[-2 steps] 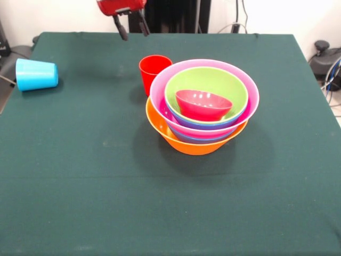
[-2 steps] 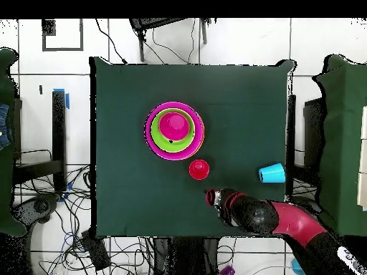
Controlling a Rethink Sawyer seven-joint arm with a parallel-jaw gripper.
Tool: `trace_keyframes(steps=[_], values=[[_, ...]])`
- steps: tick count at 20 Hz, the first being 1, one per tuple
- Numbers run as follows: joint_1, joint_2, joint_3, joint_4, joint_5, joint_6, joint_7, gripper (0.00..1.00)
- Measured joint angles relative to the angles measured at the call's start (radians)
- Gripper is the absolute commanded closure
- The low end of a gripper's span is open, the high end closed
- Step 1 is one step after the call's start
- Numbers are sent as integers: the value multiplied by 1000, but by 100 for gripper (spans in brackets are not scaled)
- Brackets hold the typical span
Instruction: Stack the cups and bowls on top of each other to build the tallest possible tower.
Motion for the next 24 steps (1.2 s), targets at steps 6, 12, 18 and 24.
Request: trace_keyframes(steps=[6,12,18,24], values=[[0,19,7,-14,0,0,0,0],[6,60,11,-51,0,0,0,0],[36,87,11,-99,0,0,0,0],[65,103,11,-147,0,18,0,0]])
